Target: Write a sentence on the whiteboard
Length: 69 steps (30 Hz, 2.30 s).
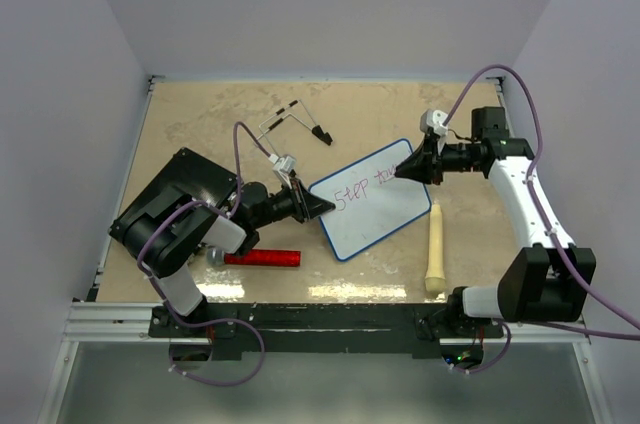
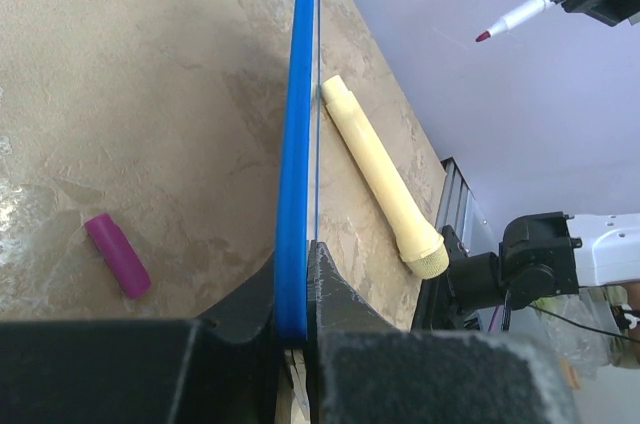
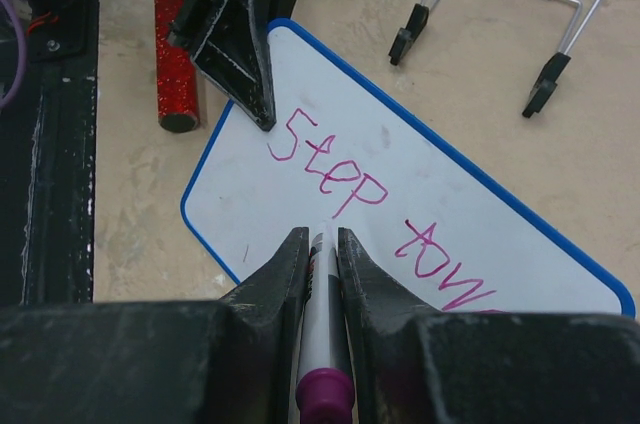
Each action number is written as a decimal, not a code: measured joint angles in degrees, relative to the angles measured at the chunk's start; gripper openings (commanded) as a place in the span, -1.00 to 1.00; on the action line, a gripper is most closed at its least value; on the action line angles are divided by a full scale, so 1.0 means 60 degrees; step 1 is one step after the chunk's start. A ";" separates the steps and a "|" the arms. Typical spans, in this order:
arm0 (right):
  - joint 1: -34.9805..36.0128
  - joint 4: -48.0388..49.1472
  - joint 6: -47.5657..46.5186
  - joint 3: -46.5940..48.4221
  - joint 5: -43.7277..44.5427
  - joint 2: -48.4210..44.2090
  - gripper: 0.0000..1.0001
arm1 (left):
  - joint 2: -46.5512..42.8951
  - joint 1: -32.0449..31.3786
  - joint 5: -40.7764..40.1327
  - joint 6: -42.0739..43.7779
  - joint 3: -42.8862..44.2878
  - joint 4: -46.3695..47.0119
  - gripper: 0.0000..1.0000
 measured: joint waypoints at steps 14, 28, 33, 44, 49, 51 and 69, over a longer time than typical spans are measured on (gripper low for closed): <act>-0.0015 -0.0226 0.0015 -0.0069 -0.0142 -0.0390 -1.00 | -0.0073 0.0138 -0.0200 0.0004 0.0255 -0.0284 -1.00; -0.0015 0.1217 0.0903 -0.1231 -0.0113 -0.1333 -1.00 | -0.0226 0.0178 -0.0426 -0.0047 0.0215 -0.0379 -1.00; -0.0015 0.1417 0.0976 -0.1322 -0.0033 -0.1344 -1.00 | -0.0146 0.0178 -0.0419 -0.0069 0.0215 -0.0321 -1.00; -0.0015 0.1497 0.0965 -0.1366 0.0109 -0.1341 -1.00 | -0.0189 0.0175 -0.0415 0.0007 0.0171 -0.0350 -1.00; -0.0015 0.1490 0.0954 -0.1483 0.0113 -0.1344 -1.00 | -0.0248 0.0168 -0.0419 0.0011 0.0149 -0.0404 -1.00; -0.0015 0.1501 0.0943 -0.1486 0.0109 -0.1344 -1.00 | -0.0248 0.0168 -0.0415 0.0011 0.0146 -0.0404 -1.00; -0.0015 0.1424 0.0783 -0.1483 0.0109 -0.1151 -1.00 | -0.0248 0.0113 -0.0393 0.0007 0.0146 -0.0401 -1.00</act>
